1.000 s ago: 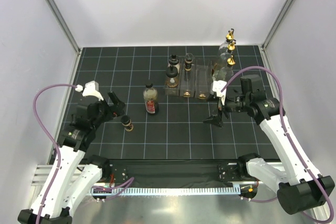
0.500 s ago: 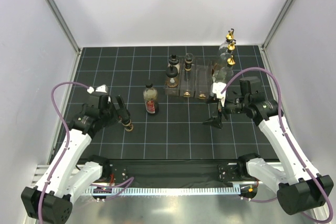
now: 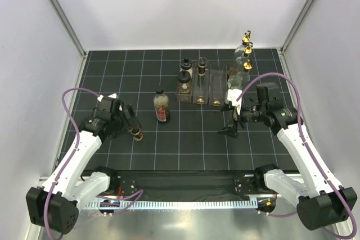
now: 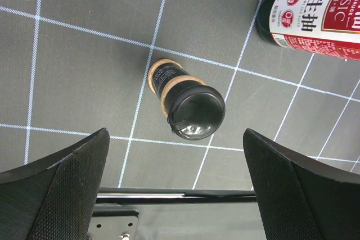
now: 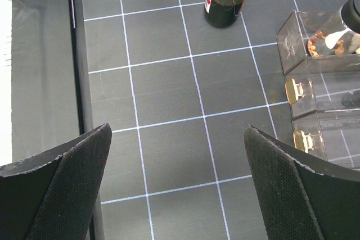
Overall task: Organize the condiment bottles
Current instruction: Pick up the bottle from the center of the board.
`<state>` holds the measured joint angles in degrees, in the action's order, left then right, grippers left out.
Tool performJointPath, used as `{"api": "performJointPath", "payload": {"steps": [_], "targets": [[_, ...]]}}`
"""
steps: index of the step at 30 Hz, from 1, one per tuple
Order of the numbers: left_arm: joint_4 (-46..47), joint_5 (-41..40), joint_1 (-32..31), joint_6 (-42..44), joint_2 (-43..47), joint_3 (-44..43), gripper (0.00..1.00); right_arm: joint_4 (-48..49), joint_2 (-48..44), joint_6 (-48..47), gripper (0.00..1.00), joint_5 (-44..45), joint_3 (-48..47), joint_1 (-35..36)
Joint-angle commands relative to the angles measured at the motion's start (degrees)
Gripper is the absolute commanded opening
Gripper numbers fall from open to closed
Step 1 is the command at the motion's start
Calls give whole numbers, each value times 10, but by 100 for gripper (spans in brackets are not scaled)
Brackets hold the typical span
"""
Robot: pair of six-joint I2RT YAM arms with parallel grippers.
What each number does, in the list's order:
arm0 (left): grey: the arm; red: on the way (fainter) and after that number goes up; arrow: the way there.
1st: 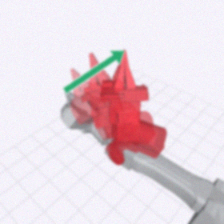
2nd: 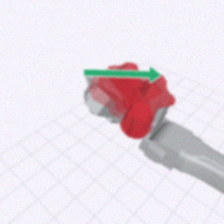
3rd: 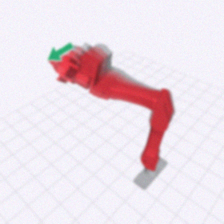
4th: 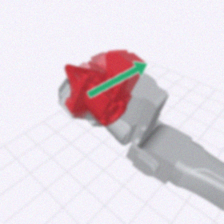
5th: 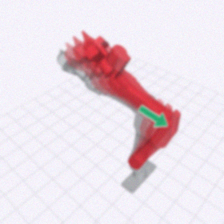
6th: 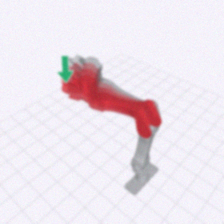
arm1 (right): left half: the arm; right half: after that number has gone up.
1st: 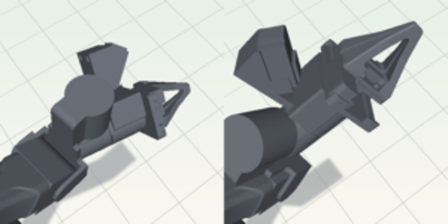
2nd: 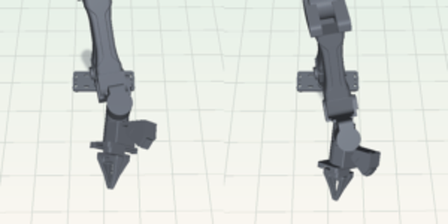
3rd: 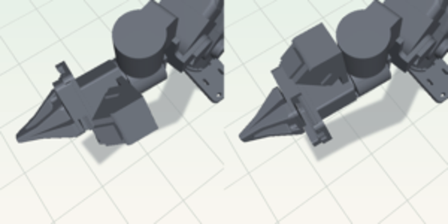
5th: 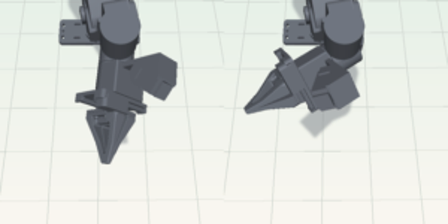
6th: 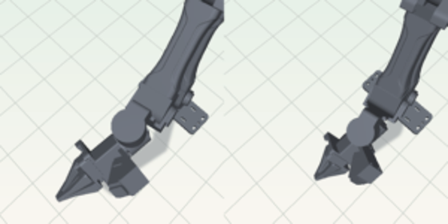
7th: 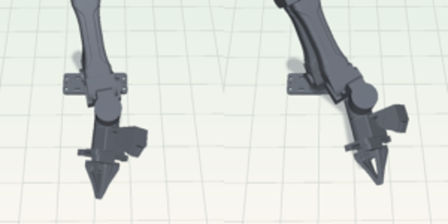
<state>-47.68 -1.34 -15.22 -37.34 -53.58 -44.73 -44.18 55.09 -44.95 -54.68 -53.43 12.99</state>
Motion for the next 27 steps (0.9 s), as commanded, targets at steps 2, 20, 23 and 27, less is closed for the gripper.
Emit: {"api": "performJointPath", "payload": {"steps": [2, 20, 23, 27], "targets": [[-1, 11, -2, -12, -8, -2, 97, 14, -9, -13, 100, -14, -1, -2], [13, -39, -62, -24, -67, -4, 97, 8, -5, -19, 100, -14, -1, -1], [13, -48, -72, -24, -76, -6, 96, 8, -6, -20, 100, -14, 0, -1], [14, -58, -84, -25, -91, -11, 96, 5, -4, -21, 99, -14, -2, -2]]}}
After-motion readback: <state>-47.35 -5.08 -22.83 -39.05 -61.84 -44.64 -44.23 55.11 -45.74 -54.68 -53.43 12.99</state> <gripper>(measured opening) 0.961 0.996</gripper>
